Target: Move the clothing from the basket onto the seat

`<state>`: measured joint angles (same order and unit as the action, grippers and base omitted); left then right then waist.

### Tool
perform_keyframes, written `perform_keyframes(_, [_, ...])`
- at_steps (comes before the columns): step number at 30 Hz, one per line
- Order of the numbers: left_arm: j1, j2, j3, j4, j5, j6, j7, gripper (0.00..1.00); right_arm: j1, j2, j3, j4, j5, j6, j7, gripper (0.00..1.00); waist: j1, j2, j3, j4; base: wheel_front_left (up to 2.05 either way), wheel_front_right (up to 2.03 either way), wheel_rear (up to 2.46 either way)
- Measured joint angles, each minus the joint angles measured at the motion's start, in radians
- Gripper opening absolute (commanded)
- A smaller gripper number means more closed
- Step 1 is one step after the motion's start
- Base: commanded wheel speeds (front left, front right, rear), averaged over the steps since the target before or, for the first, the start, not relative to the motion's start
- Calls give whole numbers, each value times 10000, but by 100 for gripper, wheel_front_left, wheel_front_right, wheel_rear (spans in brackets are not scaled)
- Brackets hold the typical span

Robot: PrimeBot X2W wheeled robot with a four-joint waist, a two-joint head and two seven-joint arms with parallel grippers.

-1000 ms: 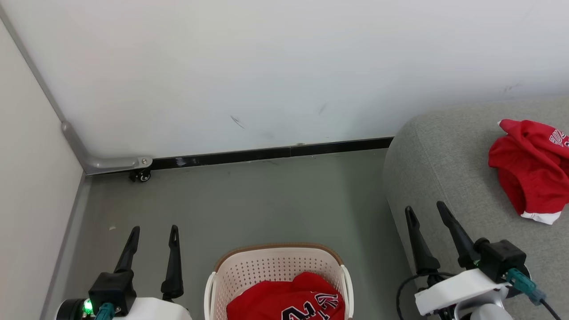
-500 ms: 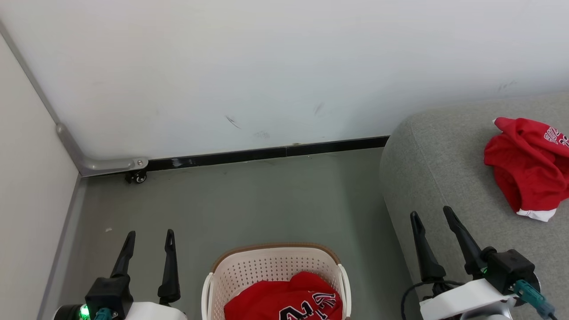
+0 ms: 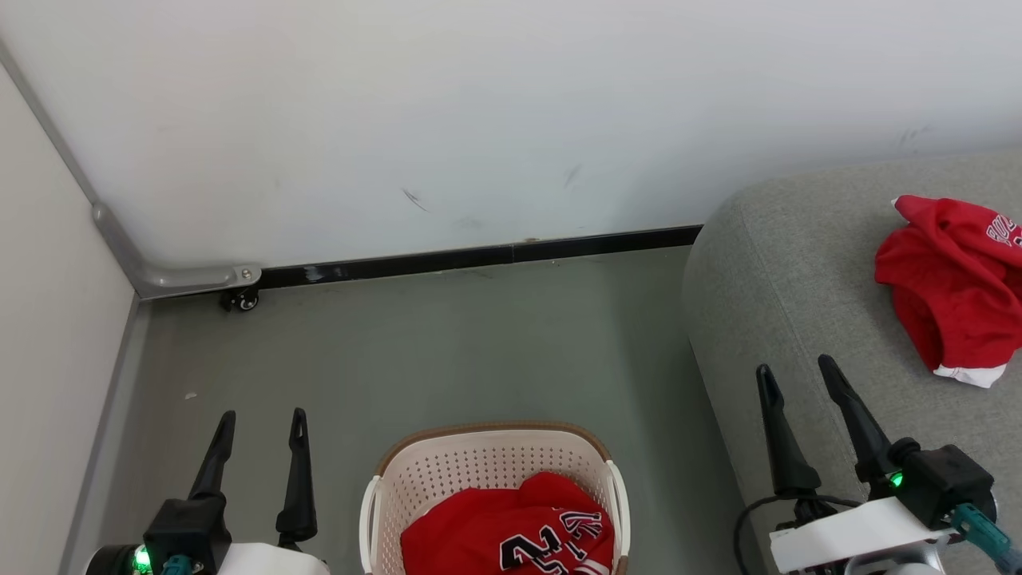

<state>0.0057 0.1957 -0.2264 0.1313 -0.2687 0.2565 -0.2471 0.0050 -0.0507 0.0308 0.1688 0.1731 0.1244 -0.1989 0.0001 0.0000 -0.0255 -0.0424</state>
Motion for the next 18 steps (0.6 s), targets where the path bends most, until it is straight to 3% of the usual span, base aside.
perform_keyframes(18, [-763,393,-798,-6,541,-662,17,100,628,86,-1373,-1586,-491,0,12,100,0,0,1030,-377,0,0,0])
